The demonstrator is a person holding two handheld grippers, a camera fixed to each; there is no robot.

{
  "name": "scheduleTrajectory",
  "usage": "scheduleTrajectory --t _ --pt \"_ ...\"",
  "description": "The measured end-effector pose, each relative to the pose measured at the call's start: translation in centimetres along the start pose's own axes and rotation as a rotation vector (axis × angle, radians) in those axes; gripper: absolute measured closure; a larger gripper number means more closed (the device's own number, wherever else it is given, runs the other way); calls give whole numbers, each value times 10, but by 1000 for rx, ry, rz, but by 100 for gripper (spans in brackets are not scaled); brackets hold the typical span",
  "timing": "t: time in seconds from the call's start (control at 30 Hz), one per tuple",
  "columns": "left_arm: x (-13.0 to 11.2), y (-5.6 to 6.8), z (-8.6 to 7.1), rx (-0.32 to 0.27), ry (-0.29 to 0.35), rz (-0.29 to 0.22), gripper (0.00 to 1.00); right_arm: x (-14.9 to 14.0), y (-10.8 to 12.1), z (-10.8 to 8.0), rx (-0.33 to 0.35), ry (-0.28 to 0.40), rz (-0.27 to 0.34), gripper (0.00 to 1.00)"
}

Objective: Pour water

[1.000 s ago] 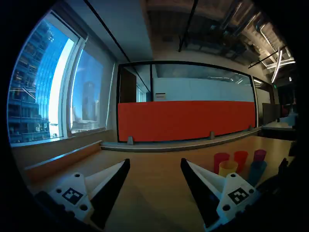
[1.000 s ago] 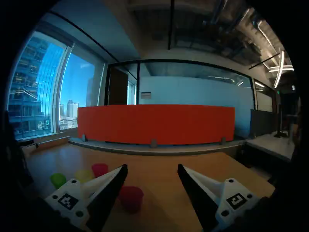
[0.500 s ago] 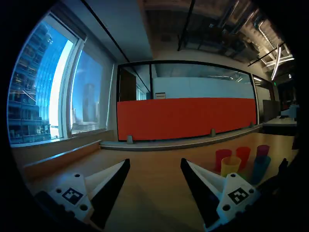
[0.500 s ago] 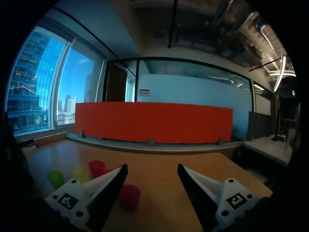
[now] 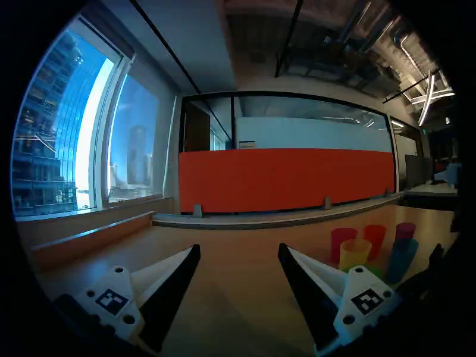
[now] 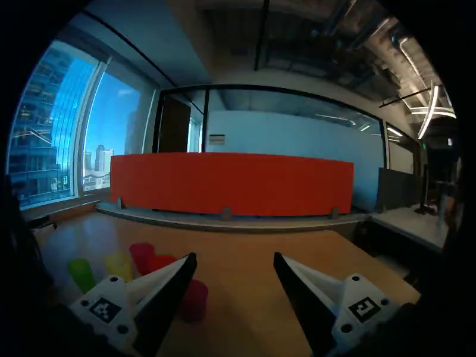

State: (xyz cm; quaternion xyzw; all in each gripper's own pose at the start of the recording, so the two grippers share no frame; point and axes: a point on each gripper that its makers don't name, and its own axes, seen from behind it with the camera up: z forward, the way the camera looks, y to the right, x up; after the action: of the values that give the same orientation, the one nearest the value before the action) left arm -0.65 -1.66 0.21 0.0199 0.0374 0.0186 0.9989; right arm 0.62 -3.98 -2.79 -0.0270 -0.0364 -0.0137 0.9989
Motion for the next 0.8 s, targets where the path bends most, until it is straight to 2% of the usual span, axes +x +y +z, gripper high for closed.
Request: scheduleTrajectory --t 0.5,0.8 --pt "3 8 3 4 11 -8 3 -2 3 -2 -5 -3 3 0" --pt "1 15 -1 1 8 -18 3 -1 5 -3 -6 -1 2 0"
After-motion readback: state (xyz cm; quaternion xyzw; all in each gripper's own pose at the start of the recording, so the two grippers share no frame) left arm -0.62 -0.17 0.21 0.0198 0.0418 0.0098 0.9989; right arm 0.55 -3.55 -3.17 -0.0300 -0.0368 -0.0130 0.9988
